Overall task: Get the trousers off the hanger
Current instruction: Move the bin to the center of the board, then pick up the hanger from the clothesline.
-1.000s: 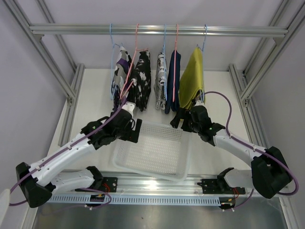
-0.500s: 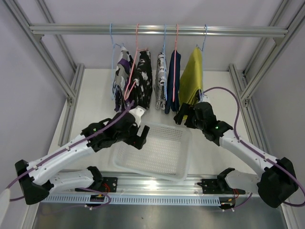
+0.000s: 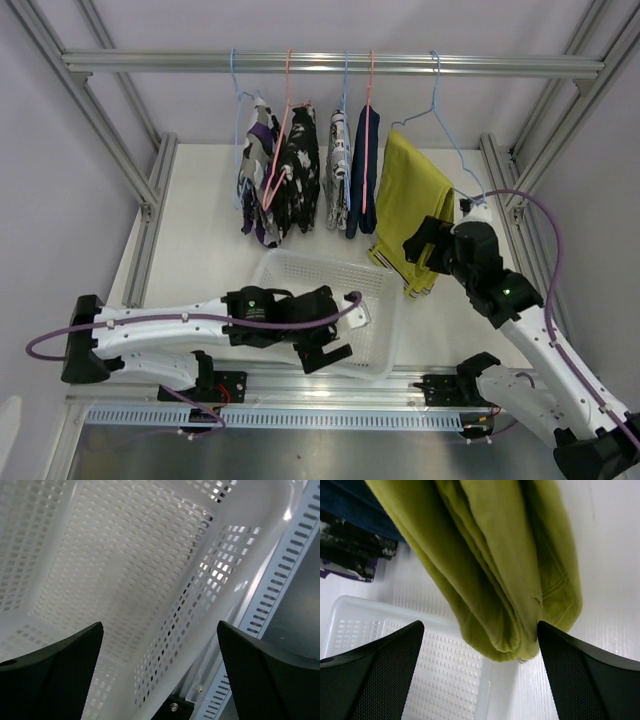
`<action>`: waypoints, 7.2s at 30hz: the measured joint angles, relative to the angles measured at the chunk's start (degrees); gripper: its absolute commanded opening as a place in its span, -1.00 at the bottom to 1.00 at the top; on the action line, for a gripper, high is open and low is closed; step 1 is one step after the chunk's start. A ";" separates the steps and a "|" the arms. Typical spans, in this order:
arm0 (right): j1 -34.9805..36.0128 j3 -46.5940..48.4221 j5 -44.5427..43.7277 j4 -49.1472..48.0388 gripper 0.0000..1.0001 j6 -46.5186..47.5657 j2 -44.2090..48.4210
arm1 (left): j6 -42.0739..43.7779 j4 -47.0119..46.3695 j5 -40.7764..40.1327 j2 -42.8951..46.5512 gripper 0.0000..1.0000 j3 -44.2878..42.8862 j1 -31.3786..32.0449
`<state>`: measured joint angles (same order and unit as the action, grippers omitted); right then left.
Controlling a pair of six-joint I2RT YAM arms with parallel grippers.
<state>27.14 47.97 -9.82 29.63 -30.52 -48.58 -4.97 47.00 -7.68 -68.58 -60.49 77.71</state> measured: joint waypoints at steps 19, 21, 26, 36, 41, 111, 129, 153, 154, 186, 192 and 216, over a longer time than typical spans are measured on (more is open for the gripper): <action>-5.27 -0.48 3.41 5.27 0.99 2.38 3.69 | 4.00 -4.48 -5.66 -16.22 0.99 0.63 5.64; -5.33 -0.48 3.48 5.90 0.99 2.58 4.70 | 4.00 -4.46 -5.66 -17.49 0.99 0.63 6.14; -5.51 -0.48 3.45 6.95 0.99 3.50 8.48 | 3.93 -4.33 -7.30 -18.01 0.99 0.46 7.43; -5.64 1.84 3.65 9.57 0.99 4.74 9.29 | 2.47 -1.57 -14.12 -19.93 0.99 -5.31 5.79; -5.68 6.54 1.46 11.91 0.99 5.35 7.82 | 1.49 0.04 -15.34 -18.67 0.99 -6.69 2.58; -7.52 7.54 -0.22 18.08 0.99 8.26 11.47 | -14.60 11.26 -12.09 -23.26 -0.99 -4.90 1.44; -7.50 6.62 0.70 17.57 0.99 8.35 13.03 | -27.19 11.17 -15.67 -9.20 -0.99 -0.55 -10.29; -7.50 6.25 1.16 17.16 0.99 8.33 14.05 | -28.00 12.68 -8.52 -13.27 0.04 -0.37 -12.33; -7.50 6.25 1.16 17.14 0.99 8.35 13.99 | -27.98 12.68 -8.28 -13.29 0.05 -0.37 -12.33; -7.48 12.02 5.09 17.14 0.99 8.94 6.71 | -23.17 5.62 -34.29 21.88 0.99 -17.18 -18.12; -7.43 12.02 6.86 17.14 0.99 9.75 5.70 | -20.22 2.97 -32.98 15.13 0.99 -24.48 -34.36; -6.95 9.86 8.35 14.99 0.99 11.32 3.85 | -17.20 -8.37 33.68 -16.48 0.20 -41.11 -73.26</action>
<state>20.18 57.82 -1.48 44.62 -19.20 -44.73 -22.17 38.63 26.00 -85.06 -101.60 4.45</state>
